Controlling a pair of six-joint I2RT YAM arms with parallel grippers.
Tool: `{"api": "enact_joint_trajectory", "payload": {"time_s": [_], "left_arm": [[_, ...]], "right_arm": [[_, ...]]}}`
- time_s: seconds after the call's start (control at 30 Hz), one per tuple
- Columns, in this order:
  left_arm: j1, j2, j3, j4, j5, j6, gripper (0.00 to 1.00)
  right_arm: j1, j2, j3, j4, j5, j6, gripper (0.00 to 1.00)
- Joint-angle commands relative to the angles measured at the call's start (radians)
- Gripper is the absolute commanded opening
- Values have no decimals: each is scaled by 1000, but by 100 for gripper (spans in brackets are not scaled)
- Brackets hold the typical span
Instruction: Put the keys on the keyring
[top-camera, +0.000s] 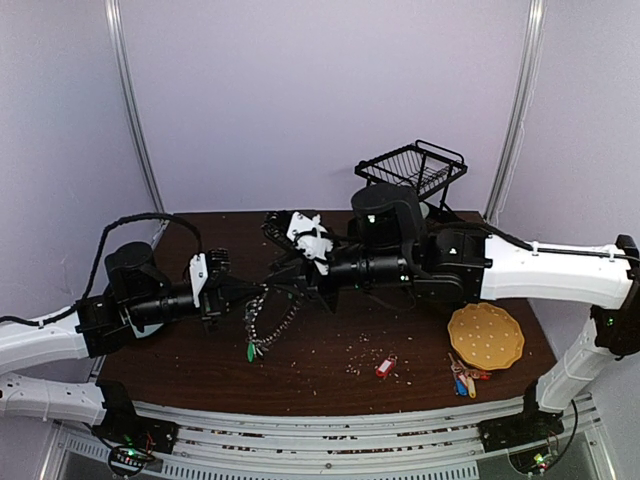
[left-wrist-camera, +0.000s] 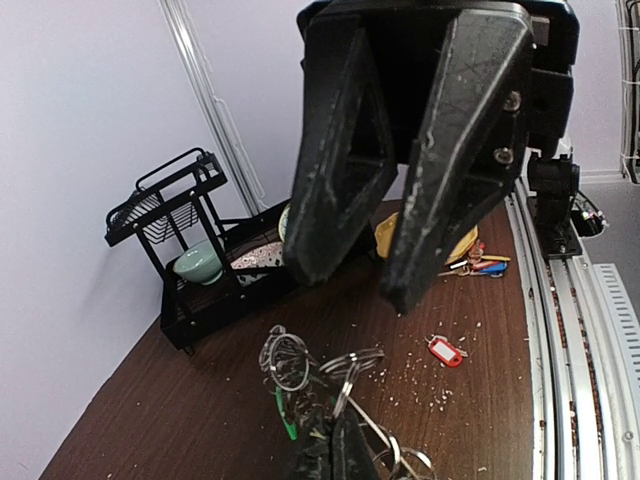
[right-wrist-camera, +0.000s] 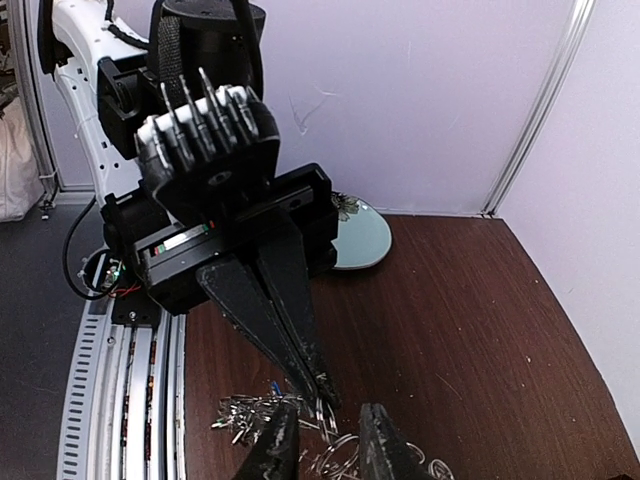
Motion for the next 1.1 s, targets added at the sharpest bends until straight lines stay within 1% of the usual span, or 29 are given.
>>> {"api": "enact_joint_trajectory", "payload": {"time_s": [0.0, 0.07, 0.17, 0.37, 0.47, 0.73, 0.9, 1.0, 1.07], "left_arm": [[-6, -1, 47, 50, -10, 11, 0], [-6, 1, 47, 47, -15, 11, 0], [-6, -2, 47, 47, -14, 11, 0], [-6, -5, 46, 47, -11, 11, 0], [-6, -5, 46, 46, -12, 13, 0], [-6, -5, 45, 46, -10, 13, 0], [-6, -2, 44, 49, -9, 9, 0], [-6, -8, 28, 88, -20, -33, 0], [-6, -17, 8, 123, 24, -51, 18]], "right_arm": [[4, 38, 52, -86, 34, -31, 25], [5, 51, 63, -92, 23, -28, 27], [6, 71, 84, -109, 28, -23, 26], [8, 102, 116, -142, 81, -11, 19], [8, 105, 118, -154, 98, -15, 18], [9, 107, 123, -176, 121, -34, 0], [10, 103, 122, -182, 102, -43, 0], [-2, 67, 73, -106, 83, -10, 0], [-20, 12, -14, 16, 34, 39, 0]]}}
